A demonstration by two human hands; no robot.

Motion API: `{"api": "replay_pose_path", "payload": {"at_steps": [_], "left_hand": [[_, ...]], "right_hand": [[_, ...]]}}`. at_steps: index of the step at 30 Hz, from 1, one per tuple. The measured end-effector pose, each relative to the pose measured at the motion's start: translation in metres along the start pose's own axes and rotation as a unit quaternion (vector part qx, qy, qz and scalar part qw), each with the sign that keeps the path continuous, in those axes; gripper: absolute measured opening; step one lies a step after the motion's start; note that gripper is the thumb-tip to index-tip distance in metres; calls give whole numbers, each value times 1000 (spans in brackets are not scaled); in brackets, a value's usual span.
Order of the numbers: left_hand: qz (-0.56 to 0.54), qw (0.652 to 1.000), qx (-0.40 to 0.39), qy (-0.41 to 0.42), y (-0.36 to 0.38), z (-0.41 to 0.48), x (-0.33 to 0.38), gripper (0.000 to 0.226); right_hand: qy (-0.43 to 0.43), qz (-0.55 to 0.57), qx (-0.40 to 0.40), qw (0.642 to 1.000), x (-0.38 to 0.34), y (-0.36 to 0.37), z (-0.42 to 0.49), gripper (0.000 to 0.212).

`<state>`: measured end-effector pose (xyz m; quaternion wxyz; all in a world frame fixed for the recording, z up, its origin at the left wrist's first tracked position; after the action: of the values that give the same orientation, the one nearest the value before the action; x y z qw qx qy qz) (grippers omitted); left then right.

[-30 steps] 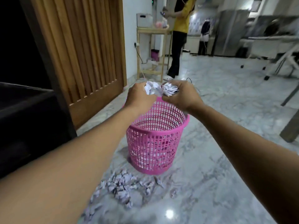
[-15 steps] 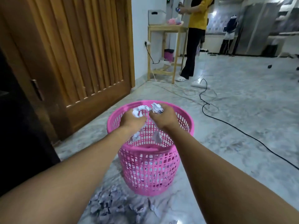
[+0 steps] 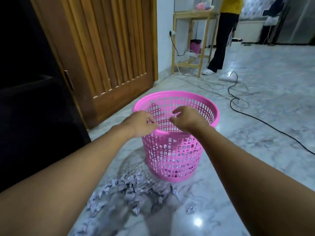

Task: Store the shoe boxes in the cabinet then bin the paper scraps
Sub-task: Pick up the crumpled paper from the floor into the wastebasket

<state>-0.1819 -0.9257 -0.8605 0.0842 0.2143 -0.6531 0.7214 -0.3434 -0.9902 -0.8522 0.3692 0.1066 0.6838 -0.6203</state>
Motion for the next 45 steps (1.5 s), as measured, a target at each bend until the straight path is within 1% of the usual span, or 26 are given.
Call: {"api": "replay_pose_path", "payload": {"at_steps": [2,3,6,7,8,9,10,12,13,15,17,18,21,23,24,26,28,29,30,32,34,36,38,41,43,45], "left_hand": [[-54,997,55,16,-2,-29,-7,26],[-68,995,70,22,2,-44,-11,33],[-94,992,84,-3,26,-86,-36,38],[-95,992,79,-21,38,-97,-47,40],[-93,992,72,-39,51,-107,-59,42],[-91,992,64,-55,65,-115,-69,43],[-97,991,54,-72,81,-121,-79,44],[-114,986,40,-113,111,-134,-93,45],[-122,983,37,-129,125,-140,-97,46],[-145,979,33,-142,153,-150,-103,53],[-132,980,4,-151,185,-157,-109,60],[-102,982,-18,-160,200,-160,-114,64],[-35,979,-58,-193,228,-164,-131,78],[-20,978,-66,-199,240,-161,-139,91],[-13,978,-68,-198,245,-159,-143,96],[9,979,-71,-191,254,-156,-151,104],[38,982,-67,-175,259,-153,-157,106],[49,983,-64,-164,261,-151,-157,105],[56,985,-61,-153,264,-148,-157,103],[63,988,-54,-134,269,-142,-155,95],[64,990,-48,-119,276,-139,-153,86],[87,991,-33,-101,282,-139,-149,77],[122,988,-34,-93,290,-141,-147,72],[147,984,-27,-94,293,-142,-148,71],[145,987,-3,-75,292,-141,-145,67],[135,989,25,-62,289,-143,-143,60]], "right_hand": [[-37,-52,48,997,-10,5,-28,37],[-72,-75,91,990,-17,7,-45,34],[-200,-85,244,945,-30,21,-108,31],[-226,-81,285,928,-24,30,-127,31],[-238,-78,304,919,-14,44,-141,31],[-237,-70,295,923,1,63,-150,31],[-227,-54,264,936,18,85,-154,31],[-172,-26,188,967,58,129,-159,35],[-124,-20,151,980,80,148,-161,40],[4,-18,75,997,125,178,-166,48],[111,-36,13,993,168,200,-171,55],[145,-48,1,988,184,205,-172,59],[199,-88,-2,976,217,208,-170,66],[198,-104,-21,974,228,218,-167,64],[182,-109,-18,977,230,222,-166,58],[131,-108,16,985,228,223,-162,37],[97,-85,41,991,229,225,-160,18],[85,-66,42,993,229,226,-158,18],[76,-38,43,995,229,226,-156,22],[75,33,56,995,225,222,-147,31],[85,76,60,992,218,220,-131,37],[113,80,36,990,215,228,-113,43],[121,39,30,991,213,237,-103,48],[50,-31,71,996,201,246,-101,31],[31,-28,92,995,204,250,-104,22],[15,-8,91,996,206,250,-107,17]]}}
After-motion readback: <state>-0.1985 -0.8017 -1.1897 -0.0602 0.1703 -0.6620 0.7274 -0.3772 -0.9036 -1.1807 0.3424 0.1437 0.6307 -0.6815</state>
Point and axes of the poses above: each hand's wrist, its own z-axis towards the middle knuckle, its own y-axis out of the palm, x = y × z, the point moved 10 cm from there along z, towards the middle knuckle, and after that the axes turned 4 degrees about z, right-handed, at the moved point
